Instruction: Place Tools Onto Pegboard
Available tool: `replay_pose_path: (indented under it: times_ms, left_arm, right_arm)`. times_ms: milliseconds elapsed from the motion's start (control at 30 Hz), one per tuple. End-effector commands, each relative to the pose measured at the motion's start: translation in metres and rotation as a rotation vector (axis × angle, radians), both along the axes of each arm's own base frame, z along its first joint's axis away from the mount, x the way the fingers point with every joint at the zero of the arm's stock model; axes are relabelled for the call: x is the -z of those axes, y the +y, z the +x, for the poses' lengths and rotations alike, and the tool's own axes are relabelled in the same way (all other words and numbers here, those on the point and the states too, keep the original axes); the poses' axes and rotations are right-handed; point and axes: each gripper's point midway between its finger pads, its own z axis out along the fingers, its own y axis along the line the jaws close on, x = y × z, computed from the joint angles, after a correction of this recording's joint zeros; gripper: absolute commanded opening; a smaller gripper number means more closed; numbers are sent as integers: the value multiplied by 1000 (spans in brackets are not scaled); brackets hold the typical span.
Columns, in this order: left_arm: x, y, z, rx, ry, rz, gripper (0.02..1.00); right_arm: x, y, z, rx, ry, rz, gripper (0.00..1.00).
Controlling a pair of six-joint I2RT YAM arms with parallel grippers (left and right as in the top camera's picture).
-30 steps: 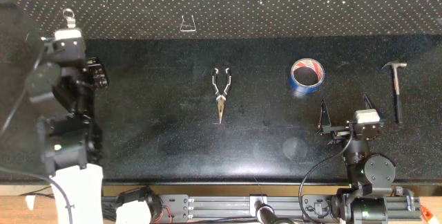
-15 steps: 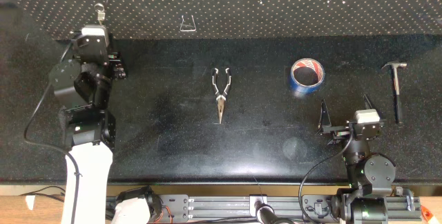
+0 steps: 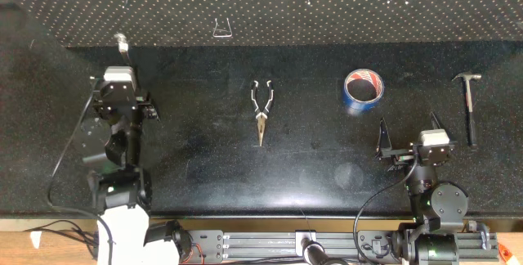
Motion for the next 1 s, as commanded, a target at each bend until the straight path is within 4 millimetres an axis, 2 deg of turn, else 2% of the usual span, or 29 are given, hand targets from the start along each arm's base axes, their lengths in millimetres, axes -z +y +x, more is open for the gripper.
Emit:
replay_pose_path:
  times_ms: [33, 133, 300, 400, 600, 767, 1000]
  left_arm:
    - [-10, 15, 14, -64, -66, 6, 25]
    - [6, 17, 23, -65, -25, -2, 27]
    - [14, 17, 26, -64, -6, -6, 27]
    - [38, 22, 34, -79, 62, -18, 27]
    - [40, 26, 52, -79, 85, -23, 27]
    - [21, 29, 65, -79, 51, -16, 27]
    - [28, 33, 82, -79, 78, -21, 27]
  right_arm:
    - [1, 3, -1, -19, 0, -10, 982]
    - [1, 3, -1, -19, 0, -10, 980]
    - [1, 3, -1, -19, 0, -10, 980]
    - [1, 3, -1, -19, 0, -10, 982]
    - [1, 3, -1, -19, 0, -10, 982]
    - [1, 3, -1, -19, 0, -10, 980]
    - [1, 3, -1, -19, 0, -10, 980]
